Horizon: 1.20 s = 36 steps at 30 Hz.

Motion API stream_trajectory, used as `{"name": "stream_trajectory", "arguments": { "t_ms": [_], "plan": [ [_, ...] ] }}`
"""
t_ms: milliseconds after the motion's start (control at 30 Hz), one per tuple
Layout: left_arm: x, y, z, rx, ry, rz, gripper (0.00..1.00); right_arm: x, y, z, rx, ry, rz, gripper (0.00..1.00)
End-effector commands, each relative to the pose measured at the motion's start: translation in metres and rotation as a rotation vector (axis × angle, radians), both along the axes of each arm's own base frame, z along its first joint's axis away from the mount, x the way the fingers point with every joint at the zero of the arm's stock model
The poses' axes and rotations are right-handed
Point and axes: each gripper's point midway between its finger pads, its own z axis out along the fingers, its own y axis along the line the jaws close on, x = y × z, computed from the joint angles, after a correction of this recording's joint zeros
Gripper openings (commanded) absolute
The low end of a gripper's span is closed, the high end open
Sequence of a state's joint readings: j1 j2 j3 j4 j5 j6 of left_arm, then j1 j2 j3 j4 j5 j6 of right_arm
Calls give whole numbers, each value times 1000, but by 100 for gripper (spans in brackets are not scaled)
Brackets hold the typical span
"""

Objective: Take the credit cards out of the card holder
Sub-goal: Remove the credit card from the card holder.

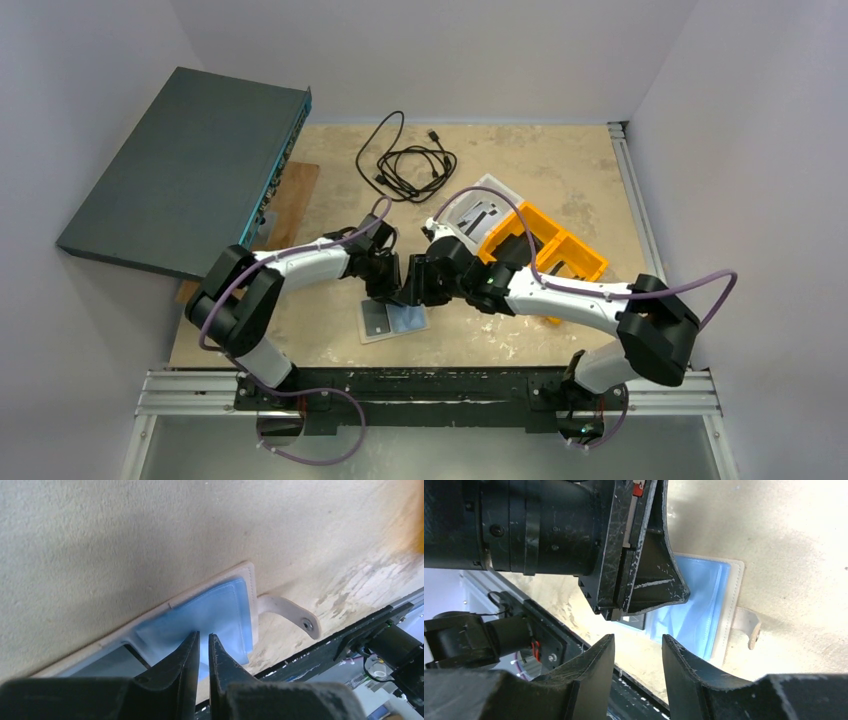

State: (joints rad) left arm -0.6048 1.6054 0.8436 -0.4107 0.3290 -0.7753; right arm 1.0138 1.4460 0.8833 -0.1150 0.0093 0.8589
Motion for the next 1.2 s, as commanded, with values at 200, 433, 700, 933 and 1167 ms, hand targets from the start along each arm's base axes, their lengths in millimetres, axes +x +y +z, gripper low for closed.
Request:
{"name": "stream_trajectory", "arguments": {
  "t_ms": [200,433,700,933,1167],
  "plan": [
    [11,3,13,33,-64,6,18,-1,4,-9,-8,18,20,39],
    [7,68,49,185,-183,142,29,-2,25,-8,22,22,92,37],
    [-15,111,30,217,-159,266,20,-5,61,-25,63,92,190,33],
    [-14,103,22,171,-163,259,16,-7,68,-51,31,151,207,32],
    [-14,99,10,162,-145,252,14,-4,61,-67,-18,160,178,33]
  ]
}}
